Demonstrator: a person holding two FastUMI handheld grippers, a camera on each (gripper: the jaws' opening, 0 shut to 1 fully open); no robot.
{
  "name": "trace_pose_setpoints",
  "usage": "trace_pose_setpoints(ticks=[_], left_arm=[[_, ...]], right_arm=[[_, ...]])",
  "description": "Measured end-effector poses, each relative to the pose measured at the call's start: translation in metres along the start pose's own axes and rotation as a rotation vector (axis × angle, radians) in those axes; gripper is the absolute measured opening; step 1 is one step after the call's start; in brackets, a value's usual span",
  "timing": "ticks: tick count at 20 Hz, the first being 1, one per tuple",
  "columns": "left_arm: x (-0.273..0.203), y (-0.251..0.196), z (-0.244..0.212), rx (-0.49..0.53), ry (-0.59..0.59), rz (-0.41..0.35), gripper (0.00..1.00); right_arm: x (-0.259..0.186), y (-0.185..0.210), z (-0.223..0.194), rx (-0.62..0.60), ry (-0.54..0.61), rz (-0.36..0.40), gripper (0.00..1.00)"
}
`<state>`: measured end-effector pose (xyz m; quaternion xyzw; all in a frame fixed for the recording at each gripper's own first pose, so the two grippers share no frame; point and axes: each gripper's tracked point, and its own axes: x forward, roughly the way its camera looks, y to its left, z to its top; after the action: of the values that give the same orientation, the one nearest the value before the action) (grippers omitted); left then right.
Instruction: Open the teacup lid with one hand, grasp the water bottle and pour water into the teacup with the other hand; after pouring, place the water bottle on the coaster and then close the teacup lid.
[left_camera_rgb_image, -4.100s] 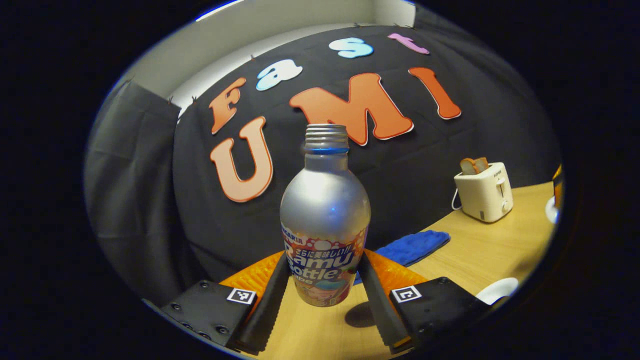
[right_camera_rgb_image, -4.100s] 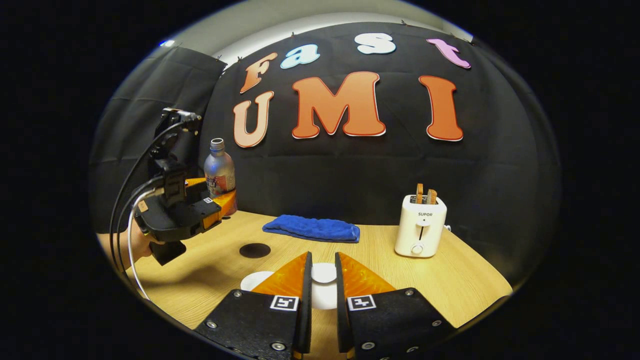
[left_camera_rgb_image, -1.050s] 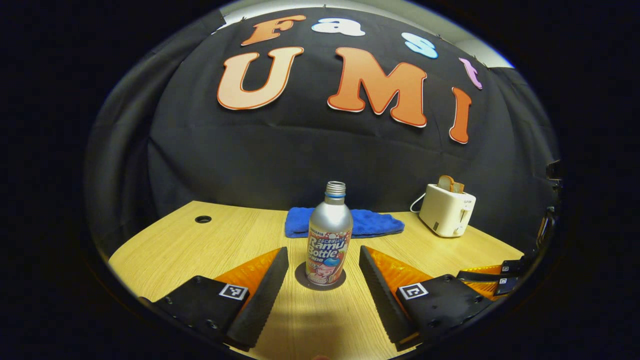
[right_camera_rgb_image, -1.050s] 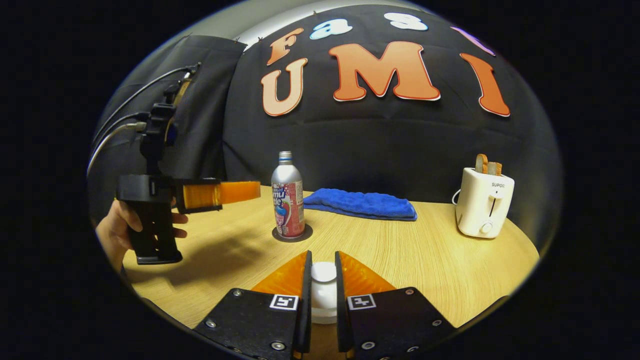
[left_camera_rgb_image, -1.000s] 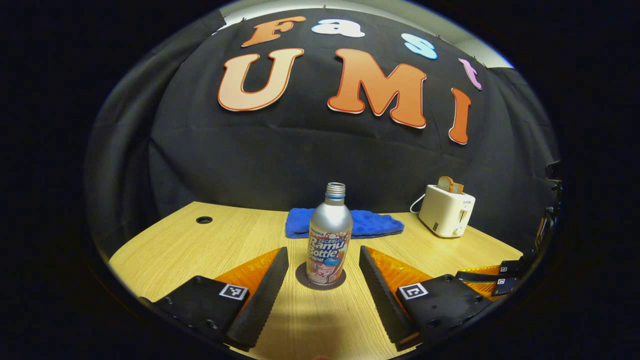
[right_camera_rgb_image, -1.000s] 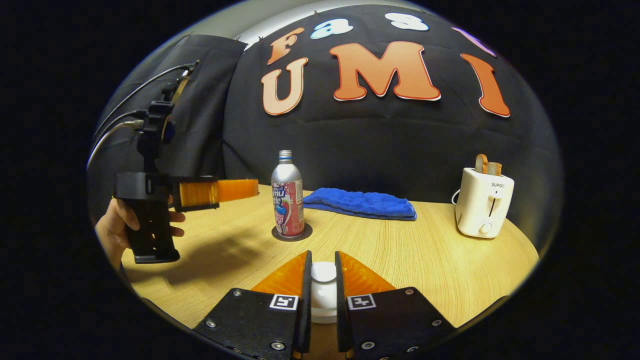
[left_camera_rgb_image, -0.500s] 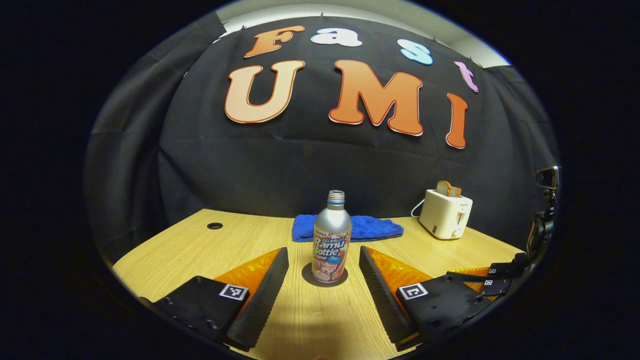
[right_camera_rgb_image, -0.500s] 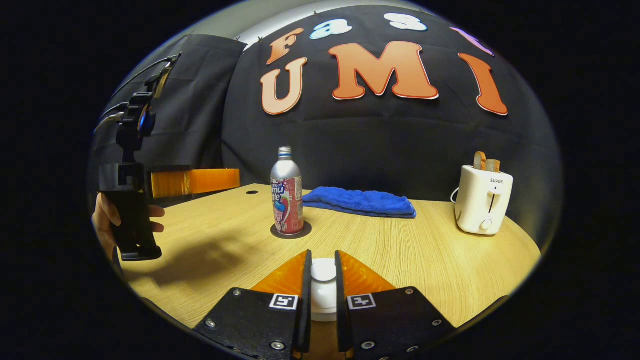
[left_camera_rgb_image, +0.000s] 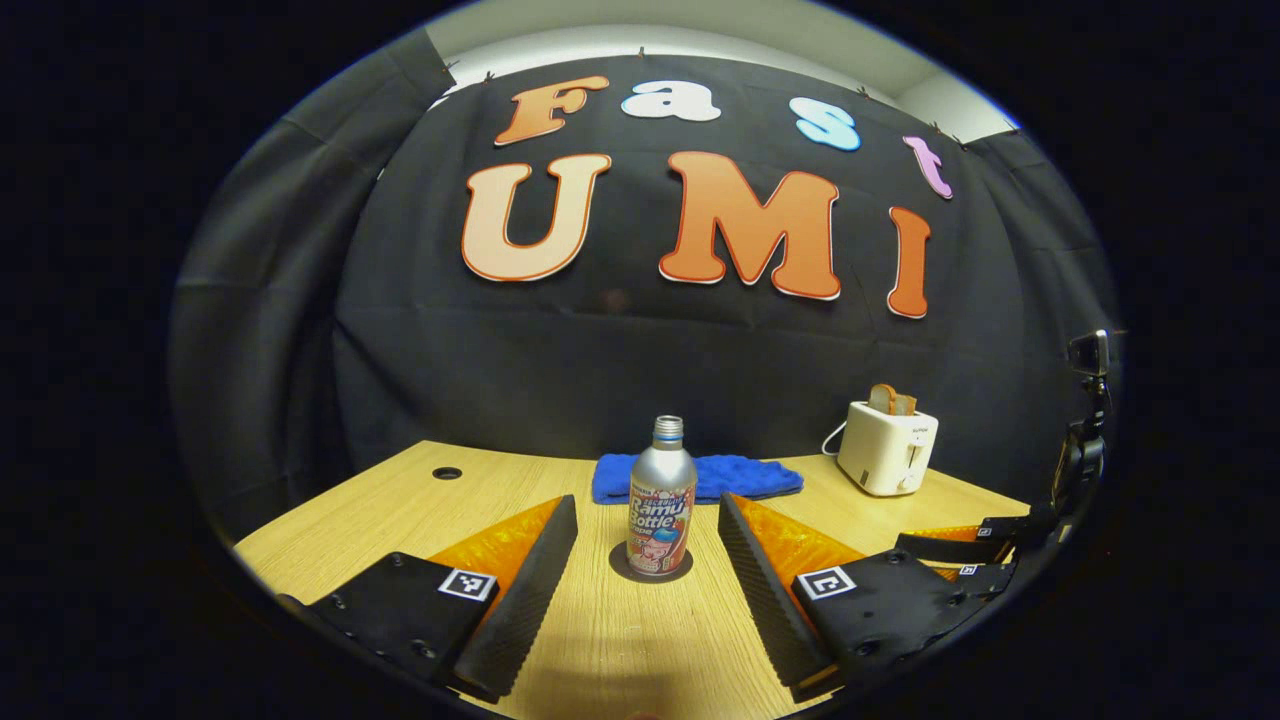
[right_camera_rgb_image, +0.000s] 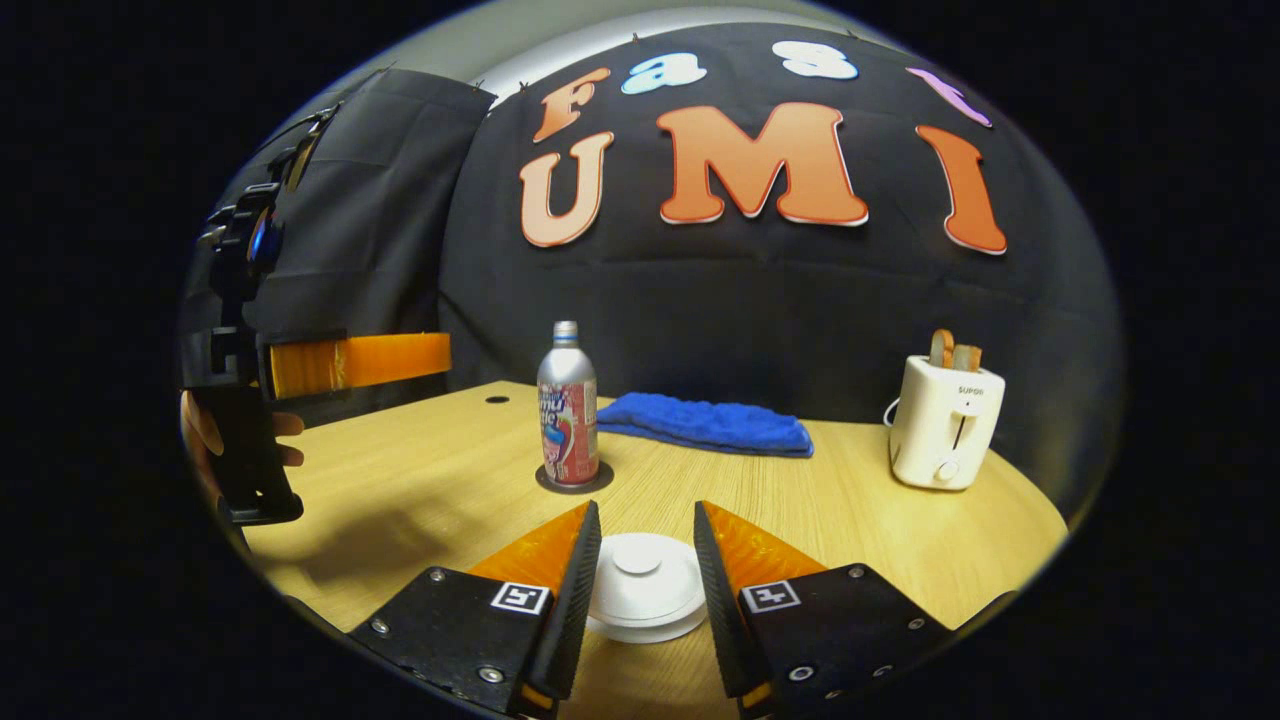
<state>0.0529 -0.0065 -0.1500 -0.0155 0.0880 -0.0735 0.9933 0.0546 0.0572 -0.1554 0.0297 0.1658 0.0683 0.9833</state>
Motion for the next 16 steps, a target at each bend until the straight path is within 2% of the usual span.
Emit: trace_pose_setpoints(ticks=[2, 3, 5, 6, 7, 8, 11, 12, 16], left_arm=[[-0.011, -0.004, 0.010, 0.027, -0.025, 0.004, 0.94], [-0.017, -0.006, 0.016, 0.035, -0.037, 0.004, 0.94], [-0.031, -0.010, 0.027, 0.031, -0.066, 0.003, 0.93], [-0.037, -0.011, 0.031, 0.028, -0.077, 0.006, 0.98], [-0.044, -0.012, 0.035, 0.028, -0.088, 0.012, 0.98], [-0.050, -0.013, 0.039, 0.028, -0.100, 0.015, 0.93], [-0.065, -0.017, 0.047, 0.019, -0.130, 0.027, 0.98], [-0.069, -0.017, 0.047, 0.019, -0.134, 0.029, 0.89], [-0.079, -0.016, 0.046, 0.022, -0.141, 0.042, 0.89]], right_arm=[[-0.011, -0.003, 0.017, 0.002, -0.038, -0.008, 0.61], [-0.017, -0.004, 0.027, -0.004, -0.059, -0.015, 0.60], [-0.029, -0.008, 0.047, -0.017, -0.102, -0.032, 0.67], [-0.034, -0.010, 0.056, -0.018, -0.123, -0.046, 0.69], [-0.040, -0.013, 0.064, -0.018, -0.140, -0.059, 0.70], [-0.045, -0.014, 0.073, -0.018, -0.161, -0.068, 0.71], [-0.059, -0.021, 0.092, -0.026, -0.210, -0.100, 0.71], [-0.063, -0.022, 0.096, -0.032, -0.219, -0.109, 0.71], [-0.074, -0.021, 0.107, -0.036, -0.253, -0.126, 0.82]])
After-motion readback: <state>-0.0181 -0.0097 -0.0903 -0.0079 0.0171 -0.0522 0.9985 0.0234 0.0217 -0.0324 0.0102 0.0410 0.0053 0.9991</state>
